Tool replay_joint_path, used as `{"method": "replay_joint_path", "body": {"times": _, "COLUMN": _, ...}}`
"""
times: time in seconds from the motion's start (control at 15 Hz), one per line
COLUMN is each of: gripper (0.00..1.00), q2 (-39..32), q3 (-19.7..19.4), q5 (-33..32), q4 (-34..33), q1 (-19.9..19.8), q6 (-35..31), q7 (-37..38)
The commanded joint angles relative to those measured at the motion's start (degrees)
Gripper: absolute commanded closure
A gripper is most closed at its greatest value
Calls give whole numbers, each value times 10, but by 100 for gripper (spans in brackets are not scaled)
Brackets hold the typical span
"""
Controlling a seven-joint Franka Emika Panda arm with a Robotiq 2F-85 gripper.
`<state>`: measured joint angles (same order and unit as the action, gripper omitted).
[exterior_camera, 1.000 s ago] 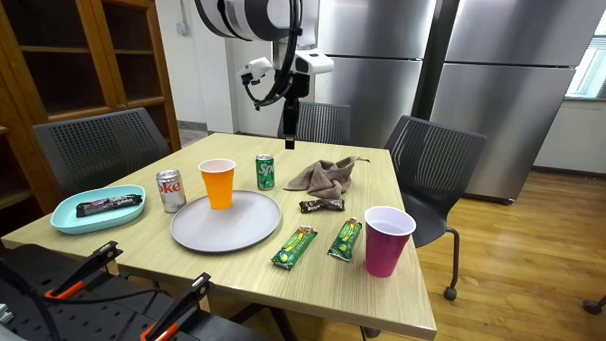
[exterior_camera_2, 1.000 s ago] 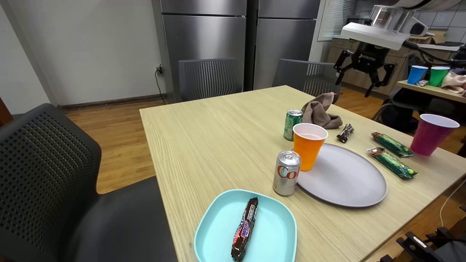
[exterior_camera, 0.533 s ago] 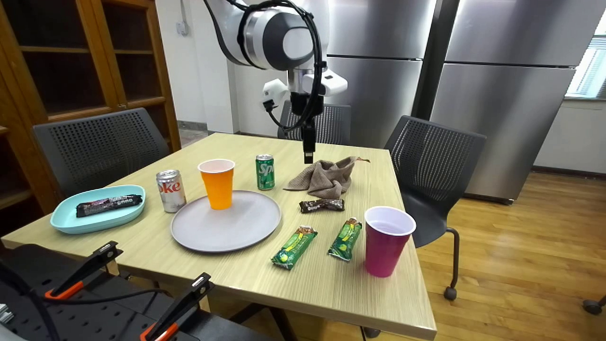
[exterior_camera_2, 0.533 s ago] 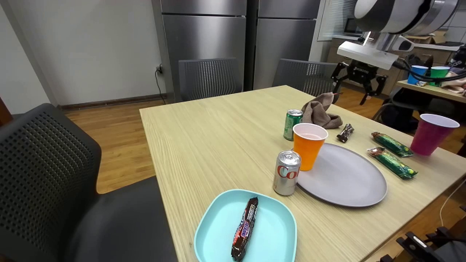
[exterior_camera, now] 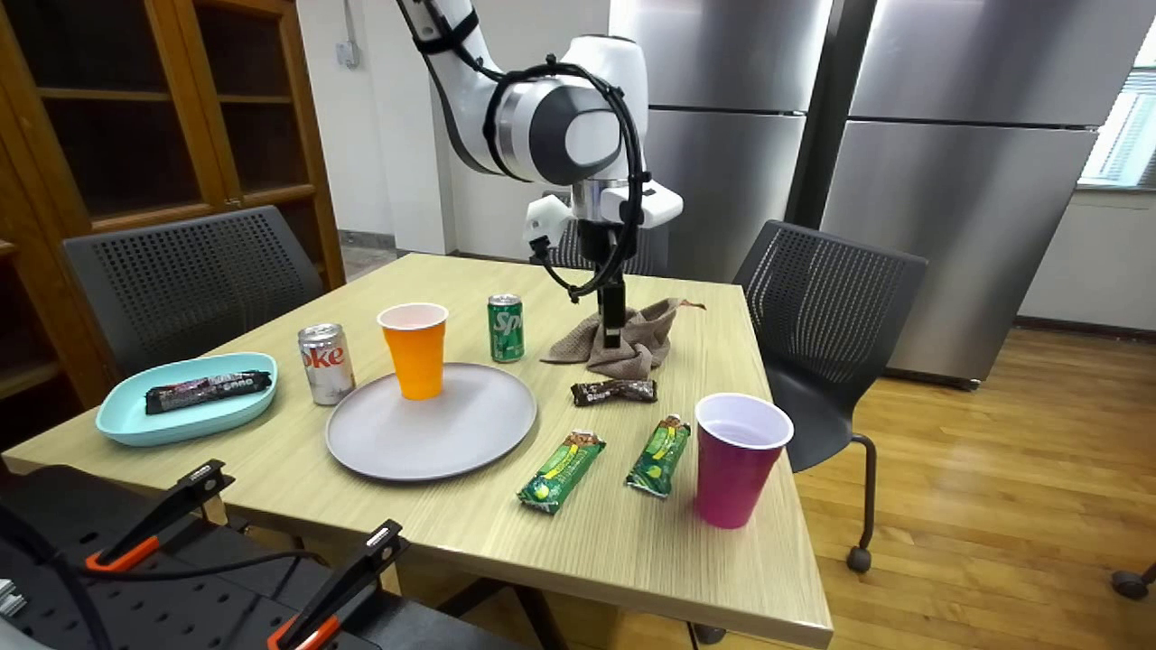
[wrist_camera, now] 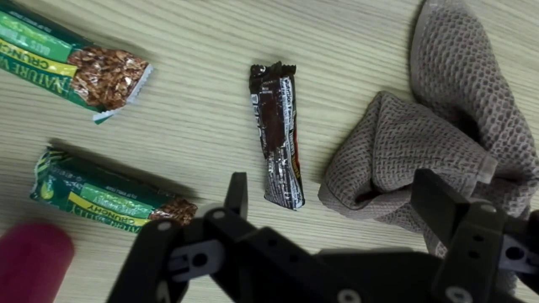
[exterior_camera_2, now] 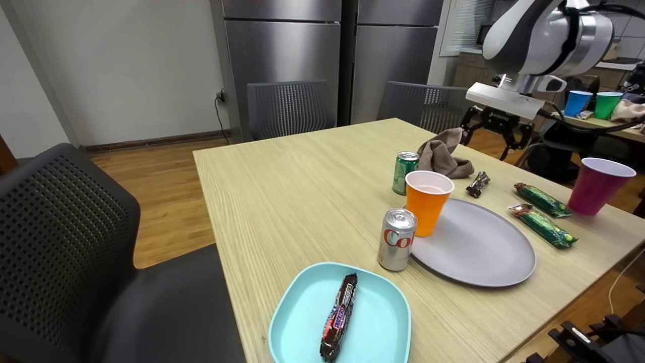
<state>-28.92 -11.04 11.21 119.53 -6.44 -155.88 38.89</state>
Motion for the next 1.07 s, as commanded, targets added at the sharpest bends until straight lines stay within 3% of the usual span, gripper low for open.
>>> {"method": "replay_joint_path", "body": {"times": 0.0, "gripper": 0, "q2": -33, "q3": -15, "q5": 2, "q4": -27, "q1": 8, "q6": -5, "q7": -2}}
{"method": "replay_joint_path", "body": {"times": 1.0, "gripper": 0, "q2": -111, "q3": -44, "q5": -5, "q4": -48, "q1": 47, "q6": -18, "q7": 7}}
